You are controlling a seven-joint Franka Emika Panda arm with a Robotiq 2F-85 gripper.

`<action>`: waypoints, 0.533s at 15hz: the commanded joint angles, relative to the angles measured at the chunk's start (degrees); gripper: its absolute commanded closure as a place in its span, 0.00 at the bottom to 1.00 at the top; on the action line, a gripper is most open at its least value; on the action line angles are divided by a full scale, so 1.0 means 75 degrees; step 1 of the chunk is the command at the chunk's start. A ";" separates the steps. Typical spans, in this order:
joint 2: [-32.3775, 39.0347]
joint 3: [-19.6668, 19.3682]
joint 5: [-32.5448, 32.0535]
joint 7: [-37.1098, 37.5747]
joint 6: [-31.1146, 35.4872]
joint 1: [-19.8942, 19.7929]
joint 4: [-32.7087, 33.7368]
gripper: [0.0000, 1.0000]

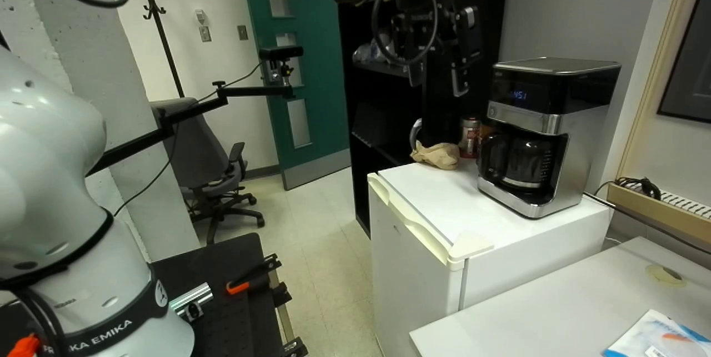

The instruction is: Press a button the coffee maker

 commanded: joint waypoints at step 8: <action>0.2630 0.0947 -0.2095 0.0325 0.1412 0.0021 0.1206 0.87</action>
